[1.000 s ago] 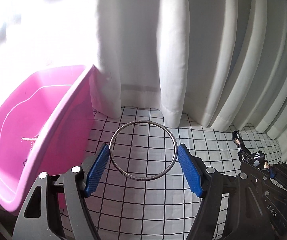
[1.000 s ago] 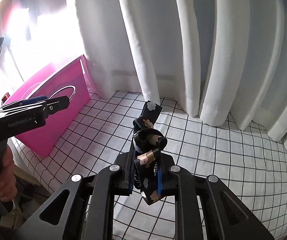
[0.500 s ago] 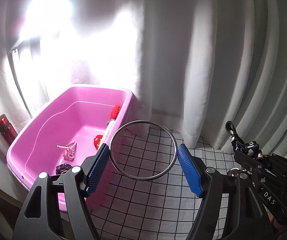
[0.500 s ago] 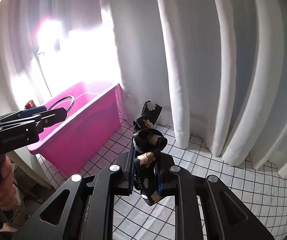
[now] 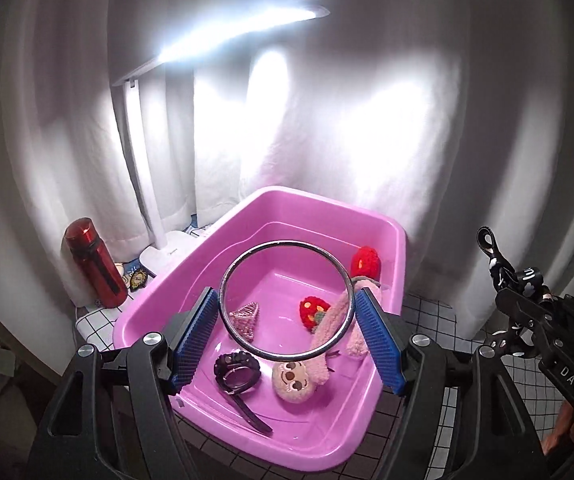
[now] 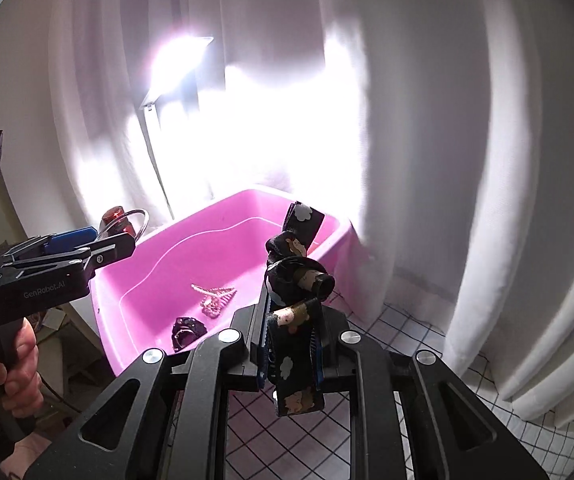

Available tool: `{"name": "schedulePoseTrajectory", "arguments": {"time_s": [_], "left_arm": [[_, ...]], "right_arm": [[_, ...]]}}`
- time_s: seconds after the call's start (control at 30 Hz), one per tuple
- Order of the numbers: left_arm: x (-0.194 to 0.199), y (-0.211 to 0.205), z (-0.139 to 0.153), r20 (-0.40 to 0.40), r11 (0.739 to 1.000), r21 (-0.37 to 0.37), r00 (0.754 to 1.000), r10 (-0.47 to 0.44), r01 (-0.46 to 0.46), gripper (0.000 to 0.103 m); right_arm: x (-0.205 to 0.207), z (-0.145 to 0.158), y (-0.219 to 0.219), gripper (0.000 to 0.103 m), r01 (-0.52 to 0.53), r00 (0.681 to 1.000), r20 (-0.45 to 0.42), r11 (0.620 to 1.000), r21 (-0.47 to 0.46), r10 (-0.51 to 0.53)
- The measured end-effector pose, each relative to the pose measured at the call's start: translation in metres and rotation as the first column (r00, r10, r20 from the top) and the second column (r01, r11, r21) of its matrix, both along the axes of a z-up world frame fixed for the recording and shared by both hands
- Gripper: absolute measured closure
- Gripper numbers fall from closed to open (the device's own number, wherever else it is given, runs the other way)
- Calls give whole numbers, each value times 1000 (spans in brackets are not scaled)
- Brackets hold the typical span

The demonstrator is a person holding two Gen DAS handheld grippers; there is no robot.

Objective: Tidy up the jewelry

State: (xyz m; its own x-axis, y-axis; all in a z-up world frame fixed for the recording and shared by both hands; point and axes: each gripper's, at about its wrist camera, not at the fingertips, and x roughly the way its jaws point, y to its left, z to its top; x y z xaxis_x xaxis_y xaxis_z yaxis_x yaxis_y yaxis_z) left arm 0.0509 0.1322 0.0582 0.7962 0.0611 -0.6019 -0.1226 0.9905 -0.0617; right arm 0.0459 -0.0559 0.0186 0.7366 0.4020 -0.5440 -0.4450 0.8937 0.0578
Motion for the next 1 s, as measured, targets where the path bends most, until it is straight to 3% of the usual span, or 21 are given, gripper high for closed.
{"name": "schedulePoseTrajectory", "arguments": {"time_s": [0.2, 0.33, 0.67, 0.73, 0.8, 0.93, 1.0], "left_arm": [[17, 36, -17, -34, 998, -13, 997, 65, -66, 35], [32, 48, -33, -70, 997, -18, 994, 78, -80, 35], [61, 62, -69, -171, 994, -44, 981, 89, -98, 32], [63, 64, -72, -184, 993, -64, 979, 85, -98, 32], [66, 67, -73, -193, 992, -71, 977, 88, -103, 28], [68, 71, -70, -190, 991, -60, 976, 103, -117, 15], [69, 72, -70, -196, 990, -54, 974, 114, -127, 14]], "right_arm": [[39, 2, 57, 87, -98, 995, -29, 995, -26, 97], [65, -12, 88, 87, -139, 988, -84, 989, -57, 134], [113, -54, 114, 86, -118, 976, -197, 986, -118, 94], [119, -55, 113, 77, -102, 977, -199, 987, -127, 76], [122, -52, 108, 41, -86, 980, -190, 989, -118, 63], [127, -47, 103, 37, -56, 986, -166, 992, -111, 37], [129, -45, 99, 37, -51, 985, -169, 993, -104, 33]]}}
